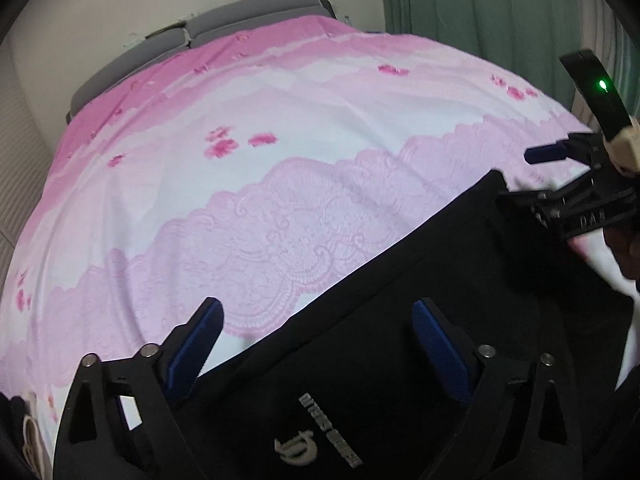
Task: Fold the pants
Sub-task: 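Move both grippers down to the waistband of the black pants, then close the left gripper on the waistband while the right gripper grasps it too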
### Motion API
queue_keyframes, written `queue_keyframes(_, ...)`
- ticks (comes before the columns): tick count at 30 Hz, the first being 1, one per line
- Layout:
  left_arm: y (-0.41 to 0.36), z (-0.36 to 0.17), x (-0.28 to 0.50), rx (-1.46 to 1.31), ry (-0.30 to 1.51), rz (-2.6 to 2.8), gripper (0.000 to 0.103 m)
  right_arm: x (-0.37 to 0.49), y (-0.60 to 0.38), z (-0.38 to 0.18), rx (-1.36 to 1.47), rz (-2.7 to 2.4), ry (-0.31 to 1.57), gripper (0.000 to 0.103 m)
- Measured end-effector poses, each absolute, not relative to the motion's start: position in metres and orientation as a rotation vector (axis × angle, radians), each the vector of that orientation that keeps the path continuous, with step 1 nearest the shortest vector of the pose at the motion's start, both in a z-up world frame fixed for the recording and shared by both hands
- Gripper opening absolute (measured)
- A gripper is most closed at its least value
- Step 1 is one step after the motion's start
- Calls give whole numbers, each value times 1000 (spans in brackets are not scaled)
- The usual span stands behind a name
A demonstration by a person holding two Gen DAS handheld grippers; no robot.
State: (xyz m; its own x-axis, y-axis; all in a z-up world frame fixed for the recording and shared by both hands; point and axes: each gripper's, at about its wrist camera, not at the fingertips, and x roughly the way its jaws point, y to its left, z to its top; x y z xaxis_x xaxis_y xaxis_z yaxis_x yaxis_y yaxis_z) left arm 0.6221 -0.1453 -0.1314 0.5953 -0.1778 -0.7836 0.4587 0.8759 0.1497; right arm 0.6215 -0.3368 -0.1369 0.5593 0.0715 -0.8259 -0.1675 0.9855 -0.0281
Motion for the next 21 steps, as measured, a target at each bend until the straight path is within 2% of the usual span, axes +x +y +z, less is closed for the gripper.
queue_keyframes(2,-144,-140,627,343,877,-390,92,631,-341,-147,-99,153,989,94)
queue_keyframes(5,-143,-155,635,326,912,-406,86,644,-347,-162,-71,175,1023,81)
queue_keyframes(6,-143,-159,637,327,921,-412,83,645,-349,-165,-63,178,1036,74)
queue_keyframes(8,-141,-164,638,309,931,-432,76,650,-350,-175,-38,198,1063,68)
queue_keyframes(9,-140,-166,640,293,935,-442,69,651,-350,-177,-31,205,1067,60)
queue_keyframes(10,-138,-166,641,271,936,-444,54,651,-350,-178,-25,217,1066,54)
queue_keyframes(11,-136,-165,641,254,935,-444,45,651,-349,-179,-14,237,1067,40)
queue_keyframes(12,-136,-164,641,239,942,-446,32,650,-349,-180,-9,244,1064,21)
queue_keyframes(13,-135,-163,641,231,950,-453,27,649,-350,-179,2,259,1063,12)
queue_keyframes(15,-137,-160,637,248,949,-448,16,645,-348,-176,9,286,1053,8)
queue_keyframes(18,-136,-153,628,263,945,-453,9,633,-345,-163,-22,298,1005,6)
queue_keyframes(21,-128,-138,618,228,922,-460,7,617,-344,-145,-37,304,954,6)
